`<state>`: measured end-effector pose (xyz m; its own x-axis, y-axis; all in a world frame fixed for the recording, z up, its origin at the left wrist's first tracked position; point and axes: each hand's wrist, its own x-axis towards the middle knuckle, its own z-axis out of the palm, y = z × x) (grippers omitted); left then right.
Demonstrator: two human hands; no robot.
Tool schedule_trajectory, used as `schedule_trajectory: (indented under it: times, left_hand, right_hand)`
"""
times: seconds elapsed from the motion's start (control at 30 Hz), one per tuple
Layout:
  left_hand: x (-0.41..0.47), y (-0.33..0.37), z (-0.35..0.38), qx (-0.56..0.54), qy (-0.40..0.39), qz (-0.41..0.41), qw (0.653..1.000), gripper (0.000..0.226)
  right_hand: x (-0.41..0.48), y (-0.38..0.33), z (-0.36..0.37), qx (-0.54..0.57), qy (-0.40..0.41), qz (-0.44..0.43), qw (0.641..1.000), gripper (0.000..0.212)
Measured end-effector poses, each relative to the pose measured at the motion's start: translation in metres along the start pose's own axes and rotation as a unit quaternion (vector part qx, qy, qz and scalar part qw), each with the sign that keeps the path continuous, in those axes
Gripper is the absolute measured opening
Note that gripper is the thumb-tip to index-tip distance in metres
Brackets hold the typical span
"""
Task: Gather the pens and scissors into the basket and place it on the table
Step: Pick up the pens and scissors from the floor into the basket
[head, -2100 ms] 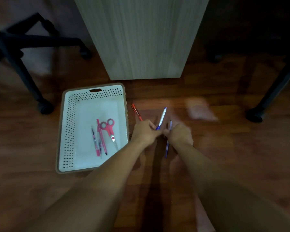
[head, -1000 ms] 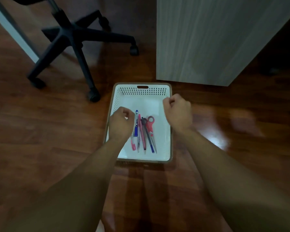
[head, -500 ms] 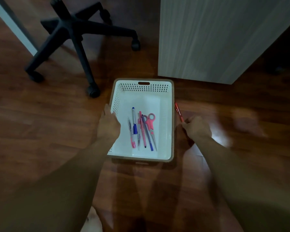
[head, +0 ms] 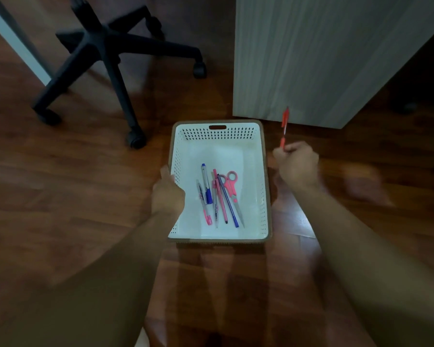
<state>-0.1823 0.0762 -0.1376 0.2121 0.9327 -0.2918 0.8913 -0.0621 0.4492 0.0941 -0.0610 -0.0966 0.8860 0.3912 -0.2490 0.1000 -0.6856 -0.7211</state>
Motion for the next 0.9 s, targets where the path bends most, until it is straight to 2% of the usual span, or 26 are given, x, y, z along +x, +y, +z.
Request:
schedule_trajectory:
  times: [0.07, 0.17, 0.23, 0.33, 0.43, 0.6, 0.77, 0.83, 0.9]
  left_hand:
    - [-0.004, 0.006, 0.000, -0.015, -0.003, -0.009, 1.000, 0.042]
    - [-0.009, 0.015, 0.003, -0.028, -0.012, -0.015, 0.999, 0.047]
    - [-0.012, 0.020, 0.005, -0.034, -0.014, -0.015, 0.999, 0.047]
    - [-0.019, 0.028, 0.008, -0.041, -0.015, -0.005, 0.999, 0.044]
    - [-0.027, 0.038, 0.014, -0.032, -0.004, 0.016, 0.999, 0.043]
    - [-0.039, 0.049, 0.024, -0.039, 0.009, 0.010, 0.999, 0.038]
    - [-0.045, 0.053, 0.029, -0.013, 0.014, 0.022, 1.000, 0.041]
    - [-0.046, 0.052, 0.028, 0.000, 0.008, 0.023, 1.000, 0.042]
    - [-0.047, 0.052, 0.028, 0.005, 0.001, 0.025, 1.000, 0.046]
  right_hand:
    - [-0.003, -0.024, 0.000, 0.007, 0.001, -0.038, 0.999, 0.019]
    - [-0.019, -0.048, 0.012, -0.016, -0.056, -0.081, 0.995, 0.013]
    - [-0.033, -0.052, 0.025, -0.057, -0.109, -0.092, 0.988, 0.017]
    - [-0.055, -0.042, 0.047, -0.125, -0.184, -0.068, 0.973, 0.023]
    - [-0.076, -0.025, 0.063, -0.193, -0.222, -0.033, 0.955, 0.027]
    - [-0.094, 0.006, 0.071, -0.236, -0.231, -0.003, 0.944, 0.030]
    - [-0.094, 0.013, 0.067, -0.261, -0.211, -0.007, 0.942, 0.039]
    - [-0.088, 0.008, 0.061, -0.242, -0.185, -0.017, 0.952, 0.036]
    - [-0.078, 0.003, 0.051, -0.186, -0.138, -0.072, 0.970, 0.026]
